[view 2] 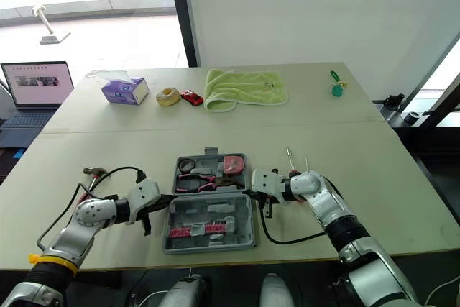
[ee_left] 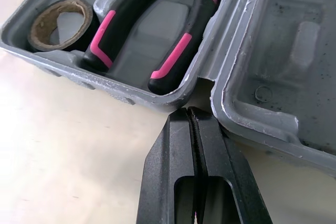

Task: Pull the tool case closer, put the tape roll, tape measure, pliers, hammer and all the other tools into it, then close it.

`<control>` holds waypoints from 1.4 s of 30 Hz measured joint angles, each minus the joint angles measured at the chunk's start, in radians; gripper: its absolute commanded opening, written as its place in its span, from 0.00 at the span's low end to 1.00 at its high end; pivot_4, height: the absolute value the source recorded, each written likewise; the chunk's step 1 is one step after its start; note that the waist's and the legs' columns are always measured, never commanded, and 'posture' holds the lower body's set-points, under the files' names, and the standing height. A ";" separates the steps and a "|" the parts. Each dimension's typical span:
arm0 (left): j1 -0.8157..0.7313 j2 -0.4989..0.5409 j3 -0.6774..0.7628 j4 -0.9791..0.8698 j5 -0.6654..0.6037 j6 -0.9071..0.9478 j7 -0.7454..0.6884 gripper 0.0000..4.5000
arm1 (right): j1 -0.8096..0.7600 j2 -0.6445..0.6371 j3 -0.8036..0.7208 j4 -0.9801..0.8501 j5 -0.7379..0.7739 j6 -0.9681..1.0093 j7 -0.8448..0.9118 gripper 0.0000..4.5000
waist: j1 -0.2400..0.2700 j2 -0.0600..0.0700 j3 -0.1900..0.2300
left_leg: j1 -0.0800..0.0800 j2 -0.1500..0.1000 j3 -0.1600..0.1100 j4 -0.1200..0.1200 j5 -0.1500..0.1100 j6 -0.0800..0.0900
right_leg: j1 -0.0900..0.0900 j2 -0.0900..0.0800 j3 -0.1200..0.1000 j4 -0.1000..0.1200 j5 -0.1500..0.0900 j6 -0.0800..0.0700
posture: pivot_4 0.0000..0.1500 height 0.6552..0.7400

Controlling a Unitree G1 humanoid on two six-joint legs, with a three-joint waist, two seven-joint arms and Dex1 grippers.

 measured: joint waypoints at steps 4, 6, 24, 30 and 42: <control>-0.022 -0.011 -0.009 0.032 0.015 -0.021 0.015 0.01 | -0.014 0.005 -0.006 0.037 -0.002 -0.018 -0.016 0.00 | 0.003 0.000 0.000 | 0.000 0.000 0.000 0.000 0.000 0.000 | 0.001 0.000 0.000 0.000 0.000 0.000 | 1.00 1.00; -0.036 -0.013 -0.013 0.046 0.020 -0.026 0.016 0.01 | -0.016 0.006 -0.007 0.048 -0.002 -0.024 -0.023 0.00 | 0.004 0.000 0.000 | 0.001 0.000 0.000 0.000 0.000 0.000 | 0.001 0.000 0.000 0.000 0.000 0.000 | 1.00 1.00; -0.064 -0.060 -0.025 0.074 0.025 -0.027 0.008 0.01 | 0.091 -0.027 -0.049 -0.081 0.001 0.032 -0.038 0.00 | 0.013 0.002 -0.001 | 0.001 -0.002 0.000 0.000 0.000 0.000 | 0.003 -0.002 0.000 -0.001 0.000 0.001 | 1.00 1.00; -0.060 -0.069 -0.025 0.068 0.026 -0.025 0.008 0.01 | 0.099 -0.038 -0.051 -0.097 0.001 0.041 -0.035 0.00 | 0.019 0.002 -0.001 | 0.001 -0.002 0.000 0.000 0.000 0.000 | 0.003 -0.002 0.000 -0.001 0.000 0.001 | 1.00 1.00; -0.060 -0.042 -0.029 0.094 0.061 -0.068 0.086 0.01 | 0.081 -0.040 -0.042 -0.049 -0.010 -0.013 -0.062 0.00 | 0.015 0.001 -0.003 | 0.003 -0.001 0.000 0.000 0.000 0.000 | 0.005 -0.001 0.000 -0.001 0.000 0.001 | 1.00 1.00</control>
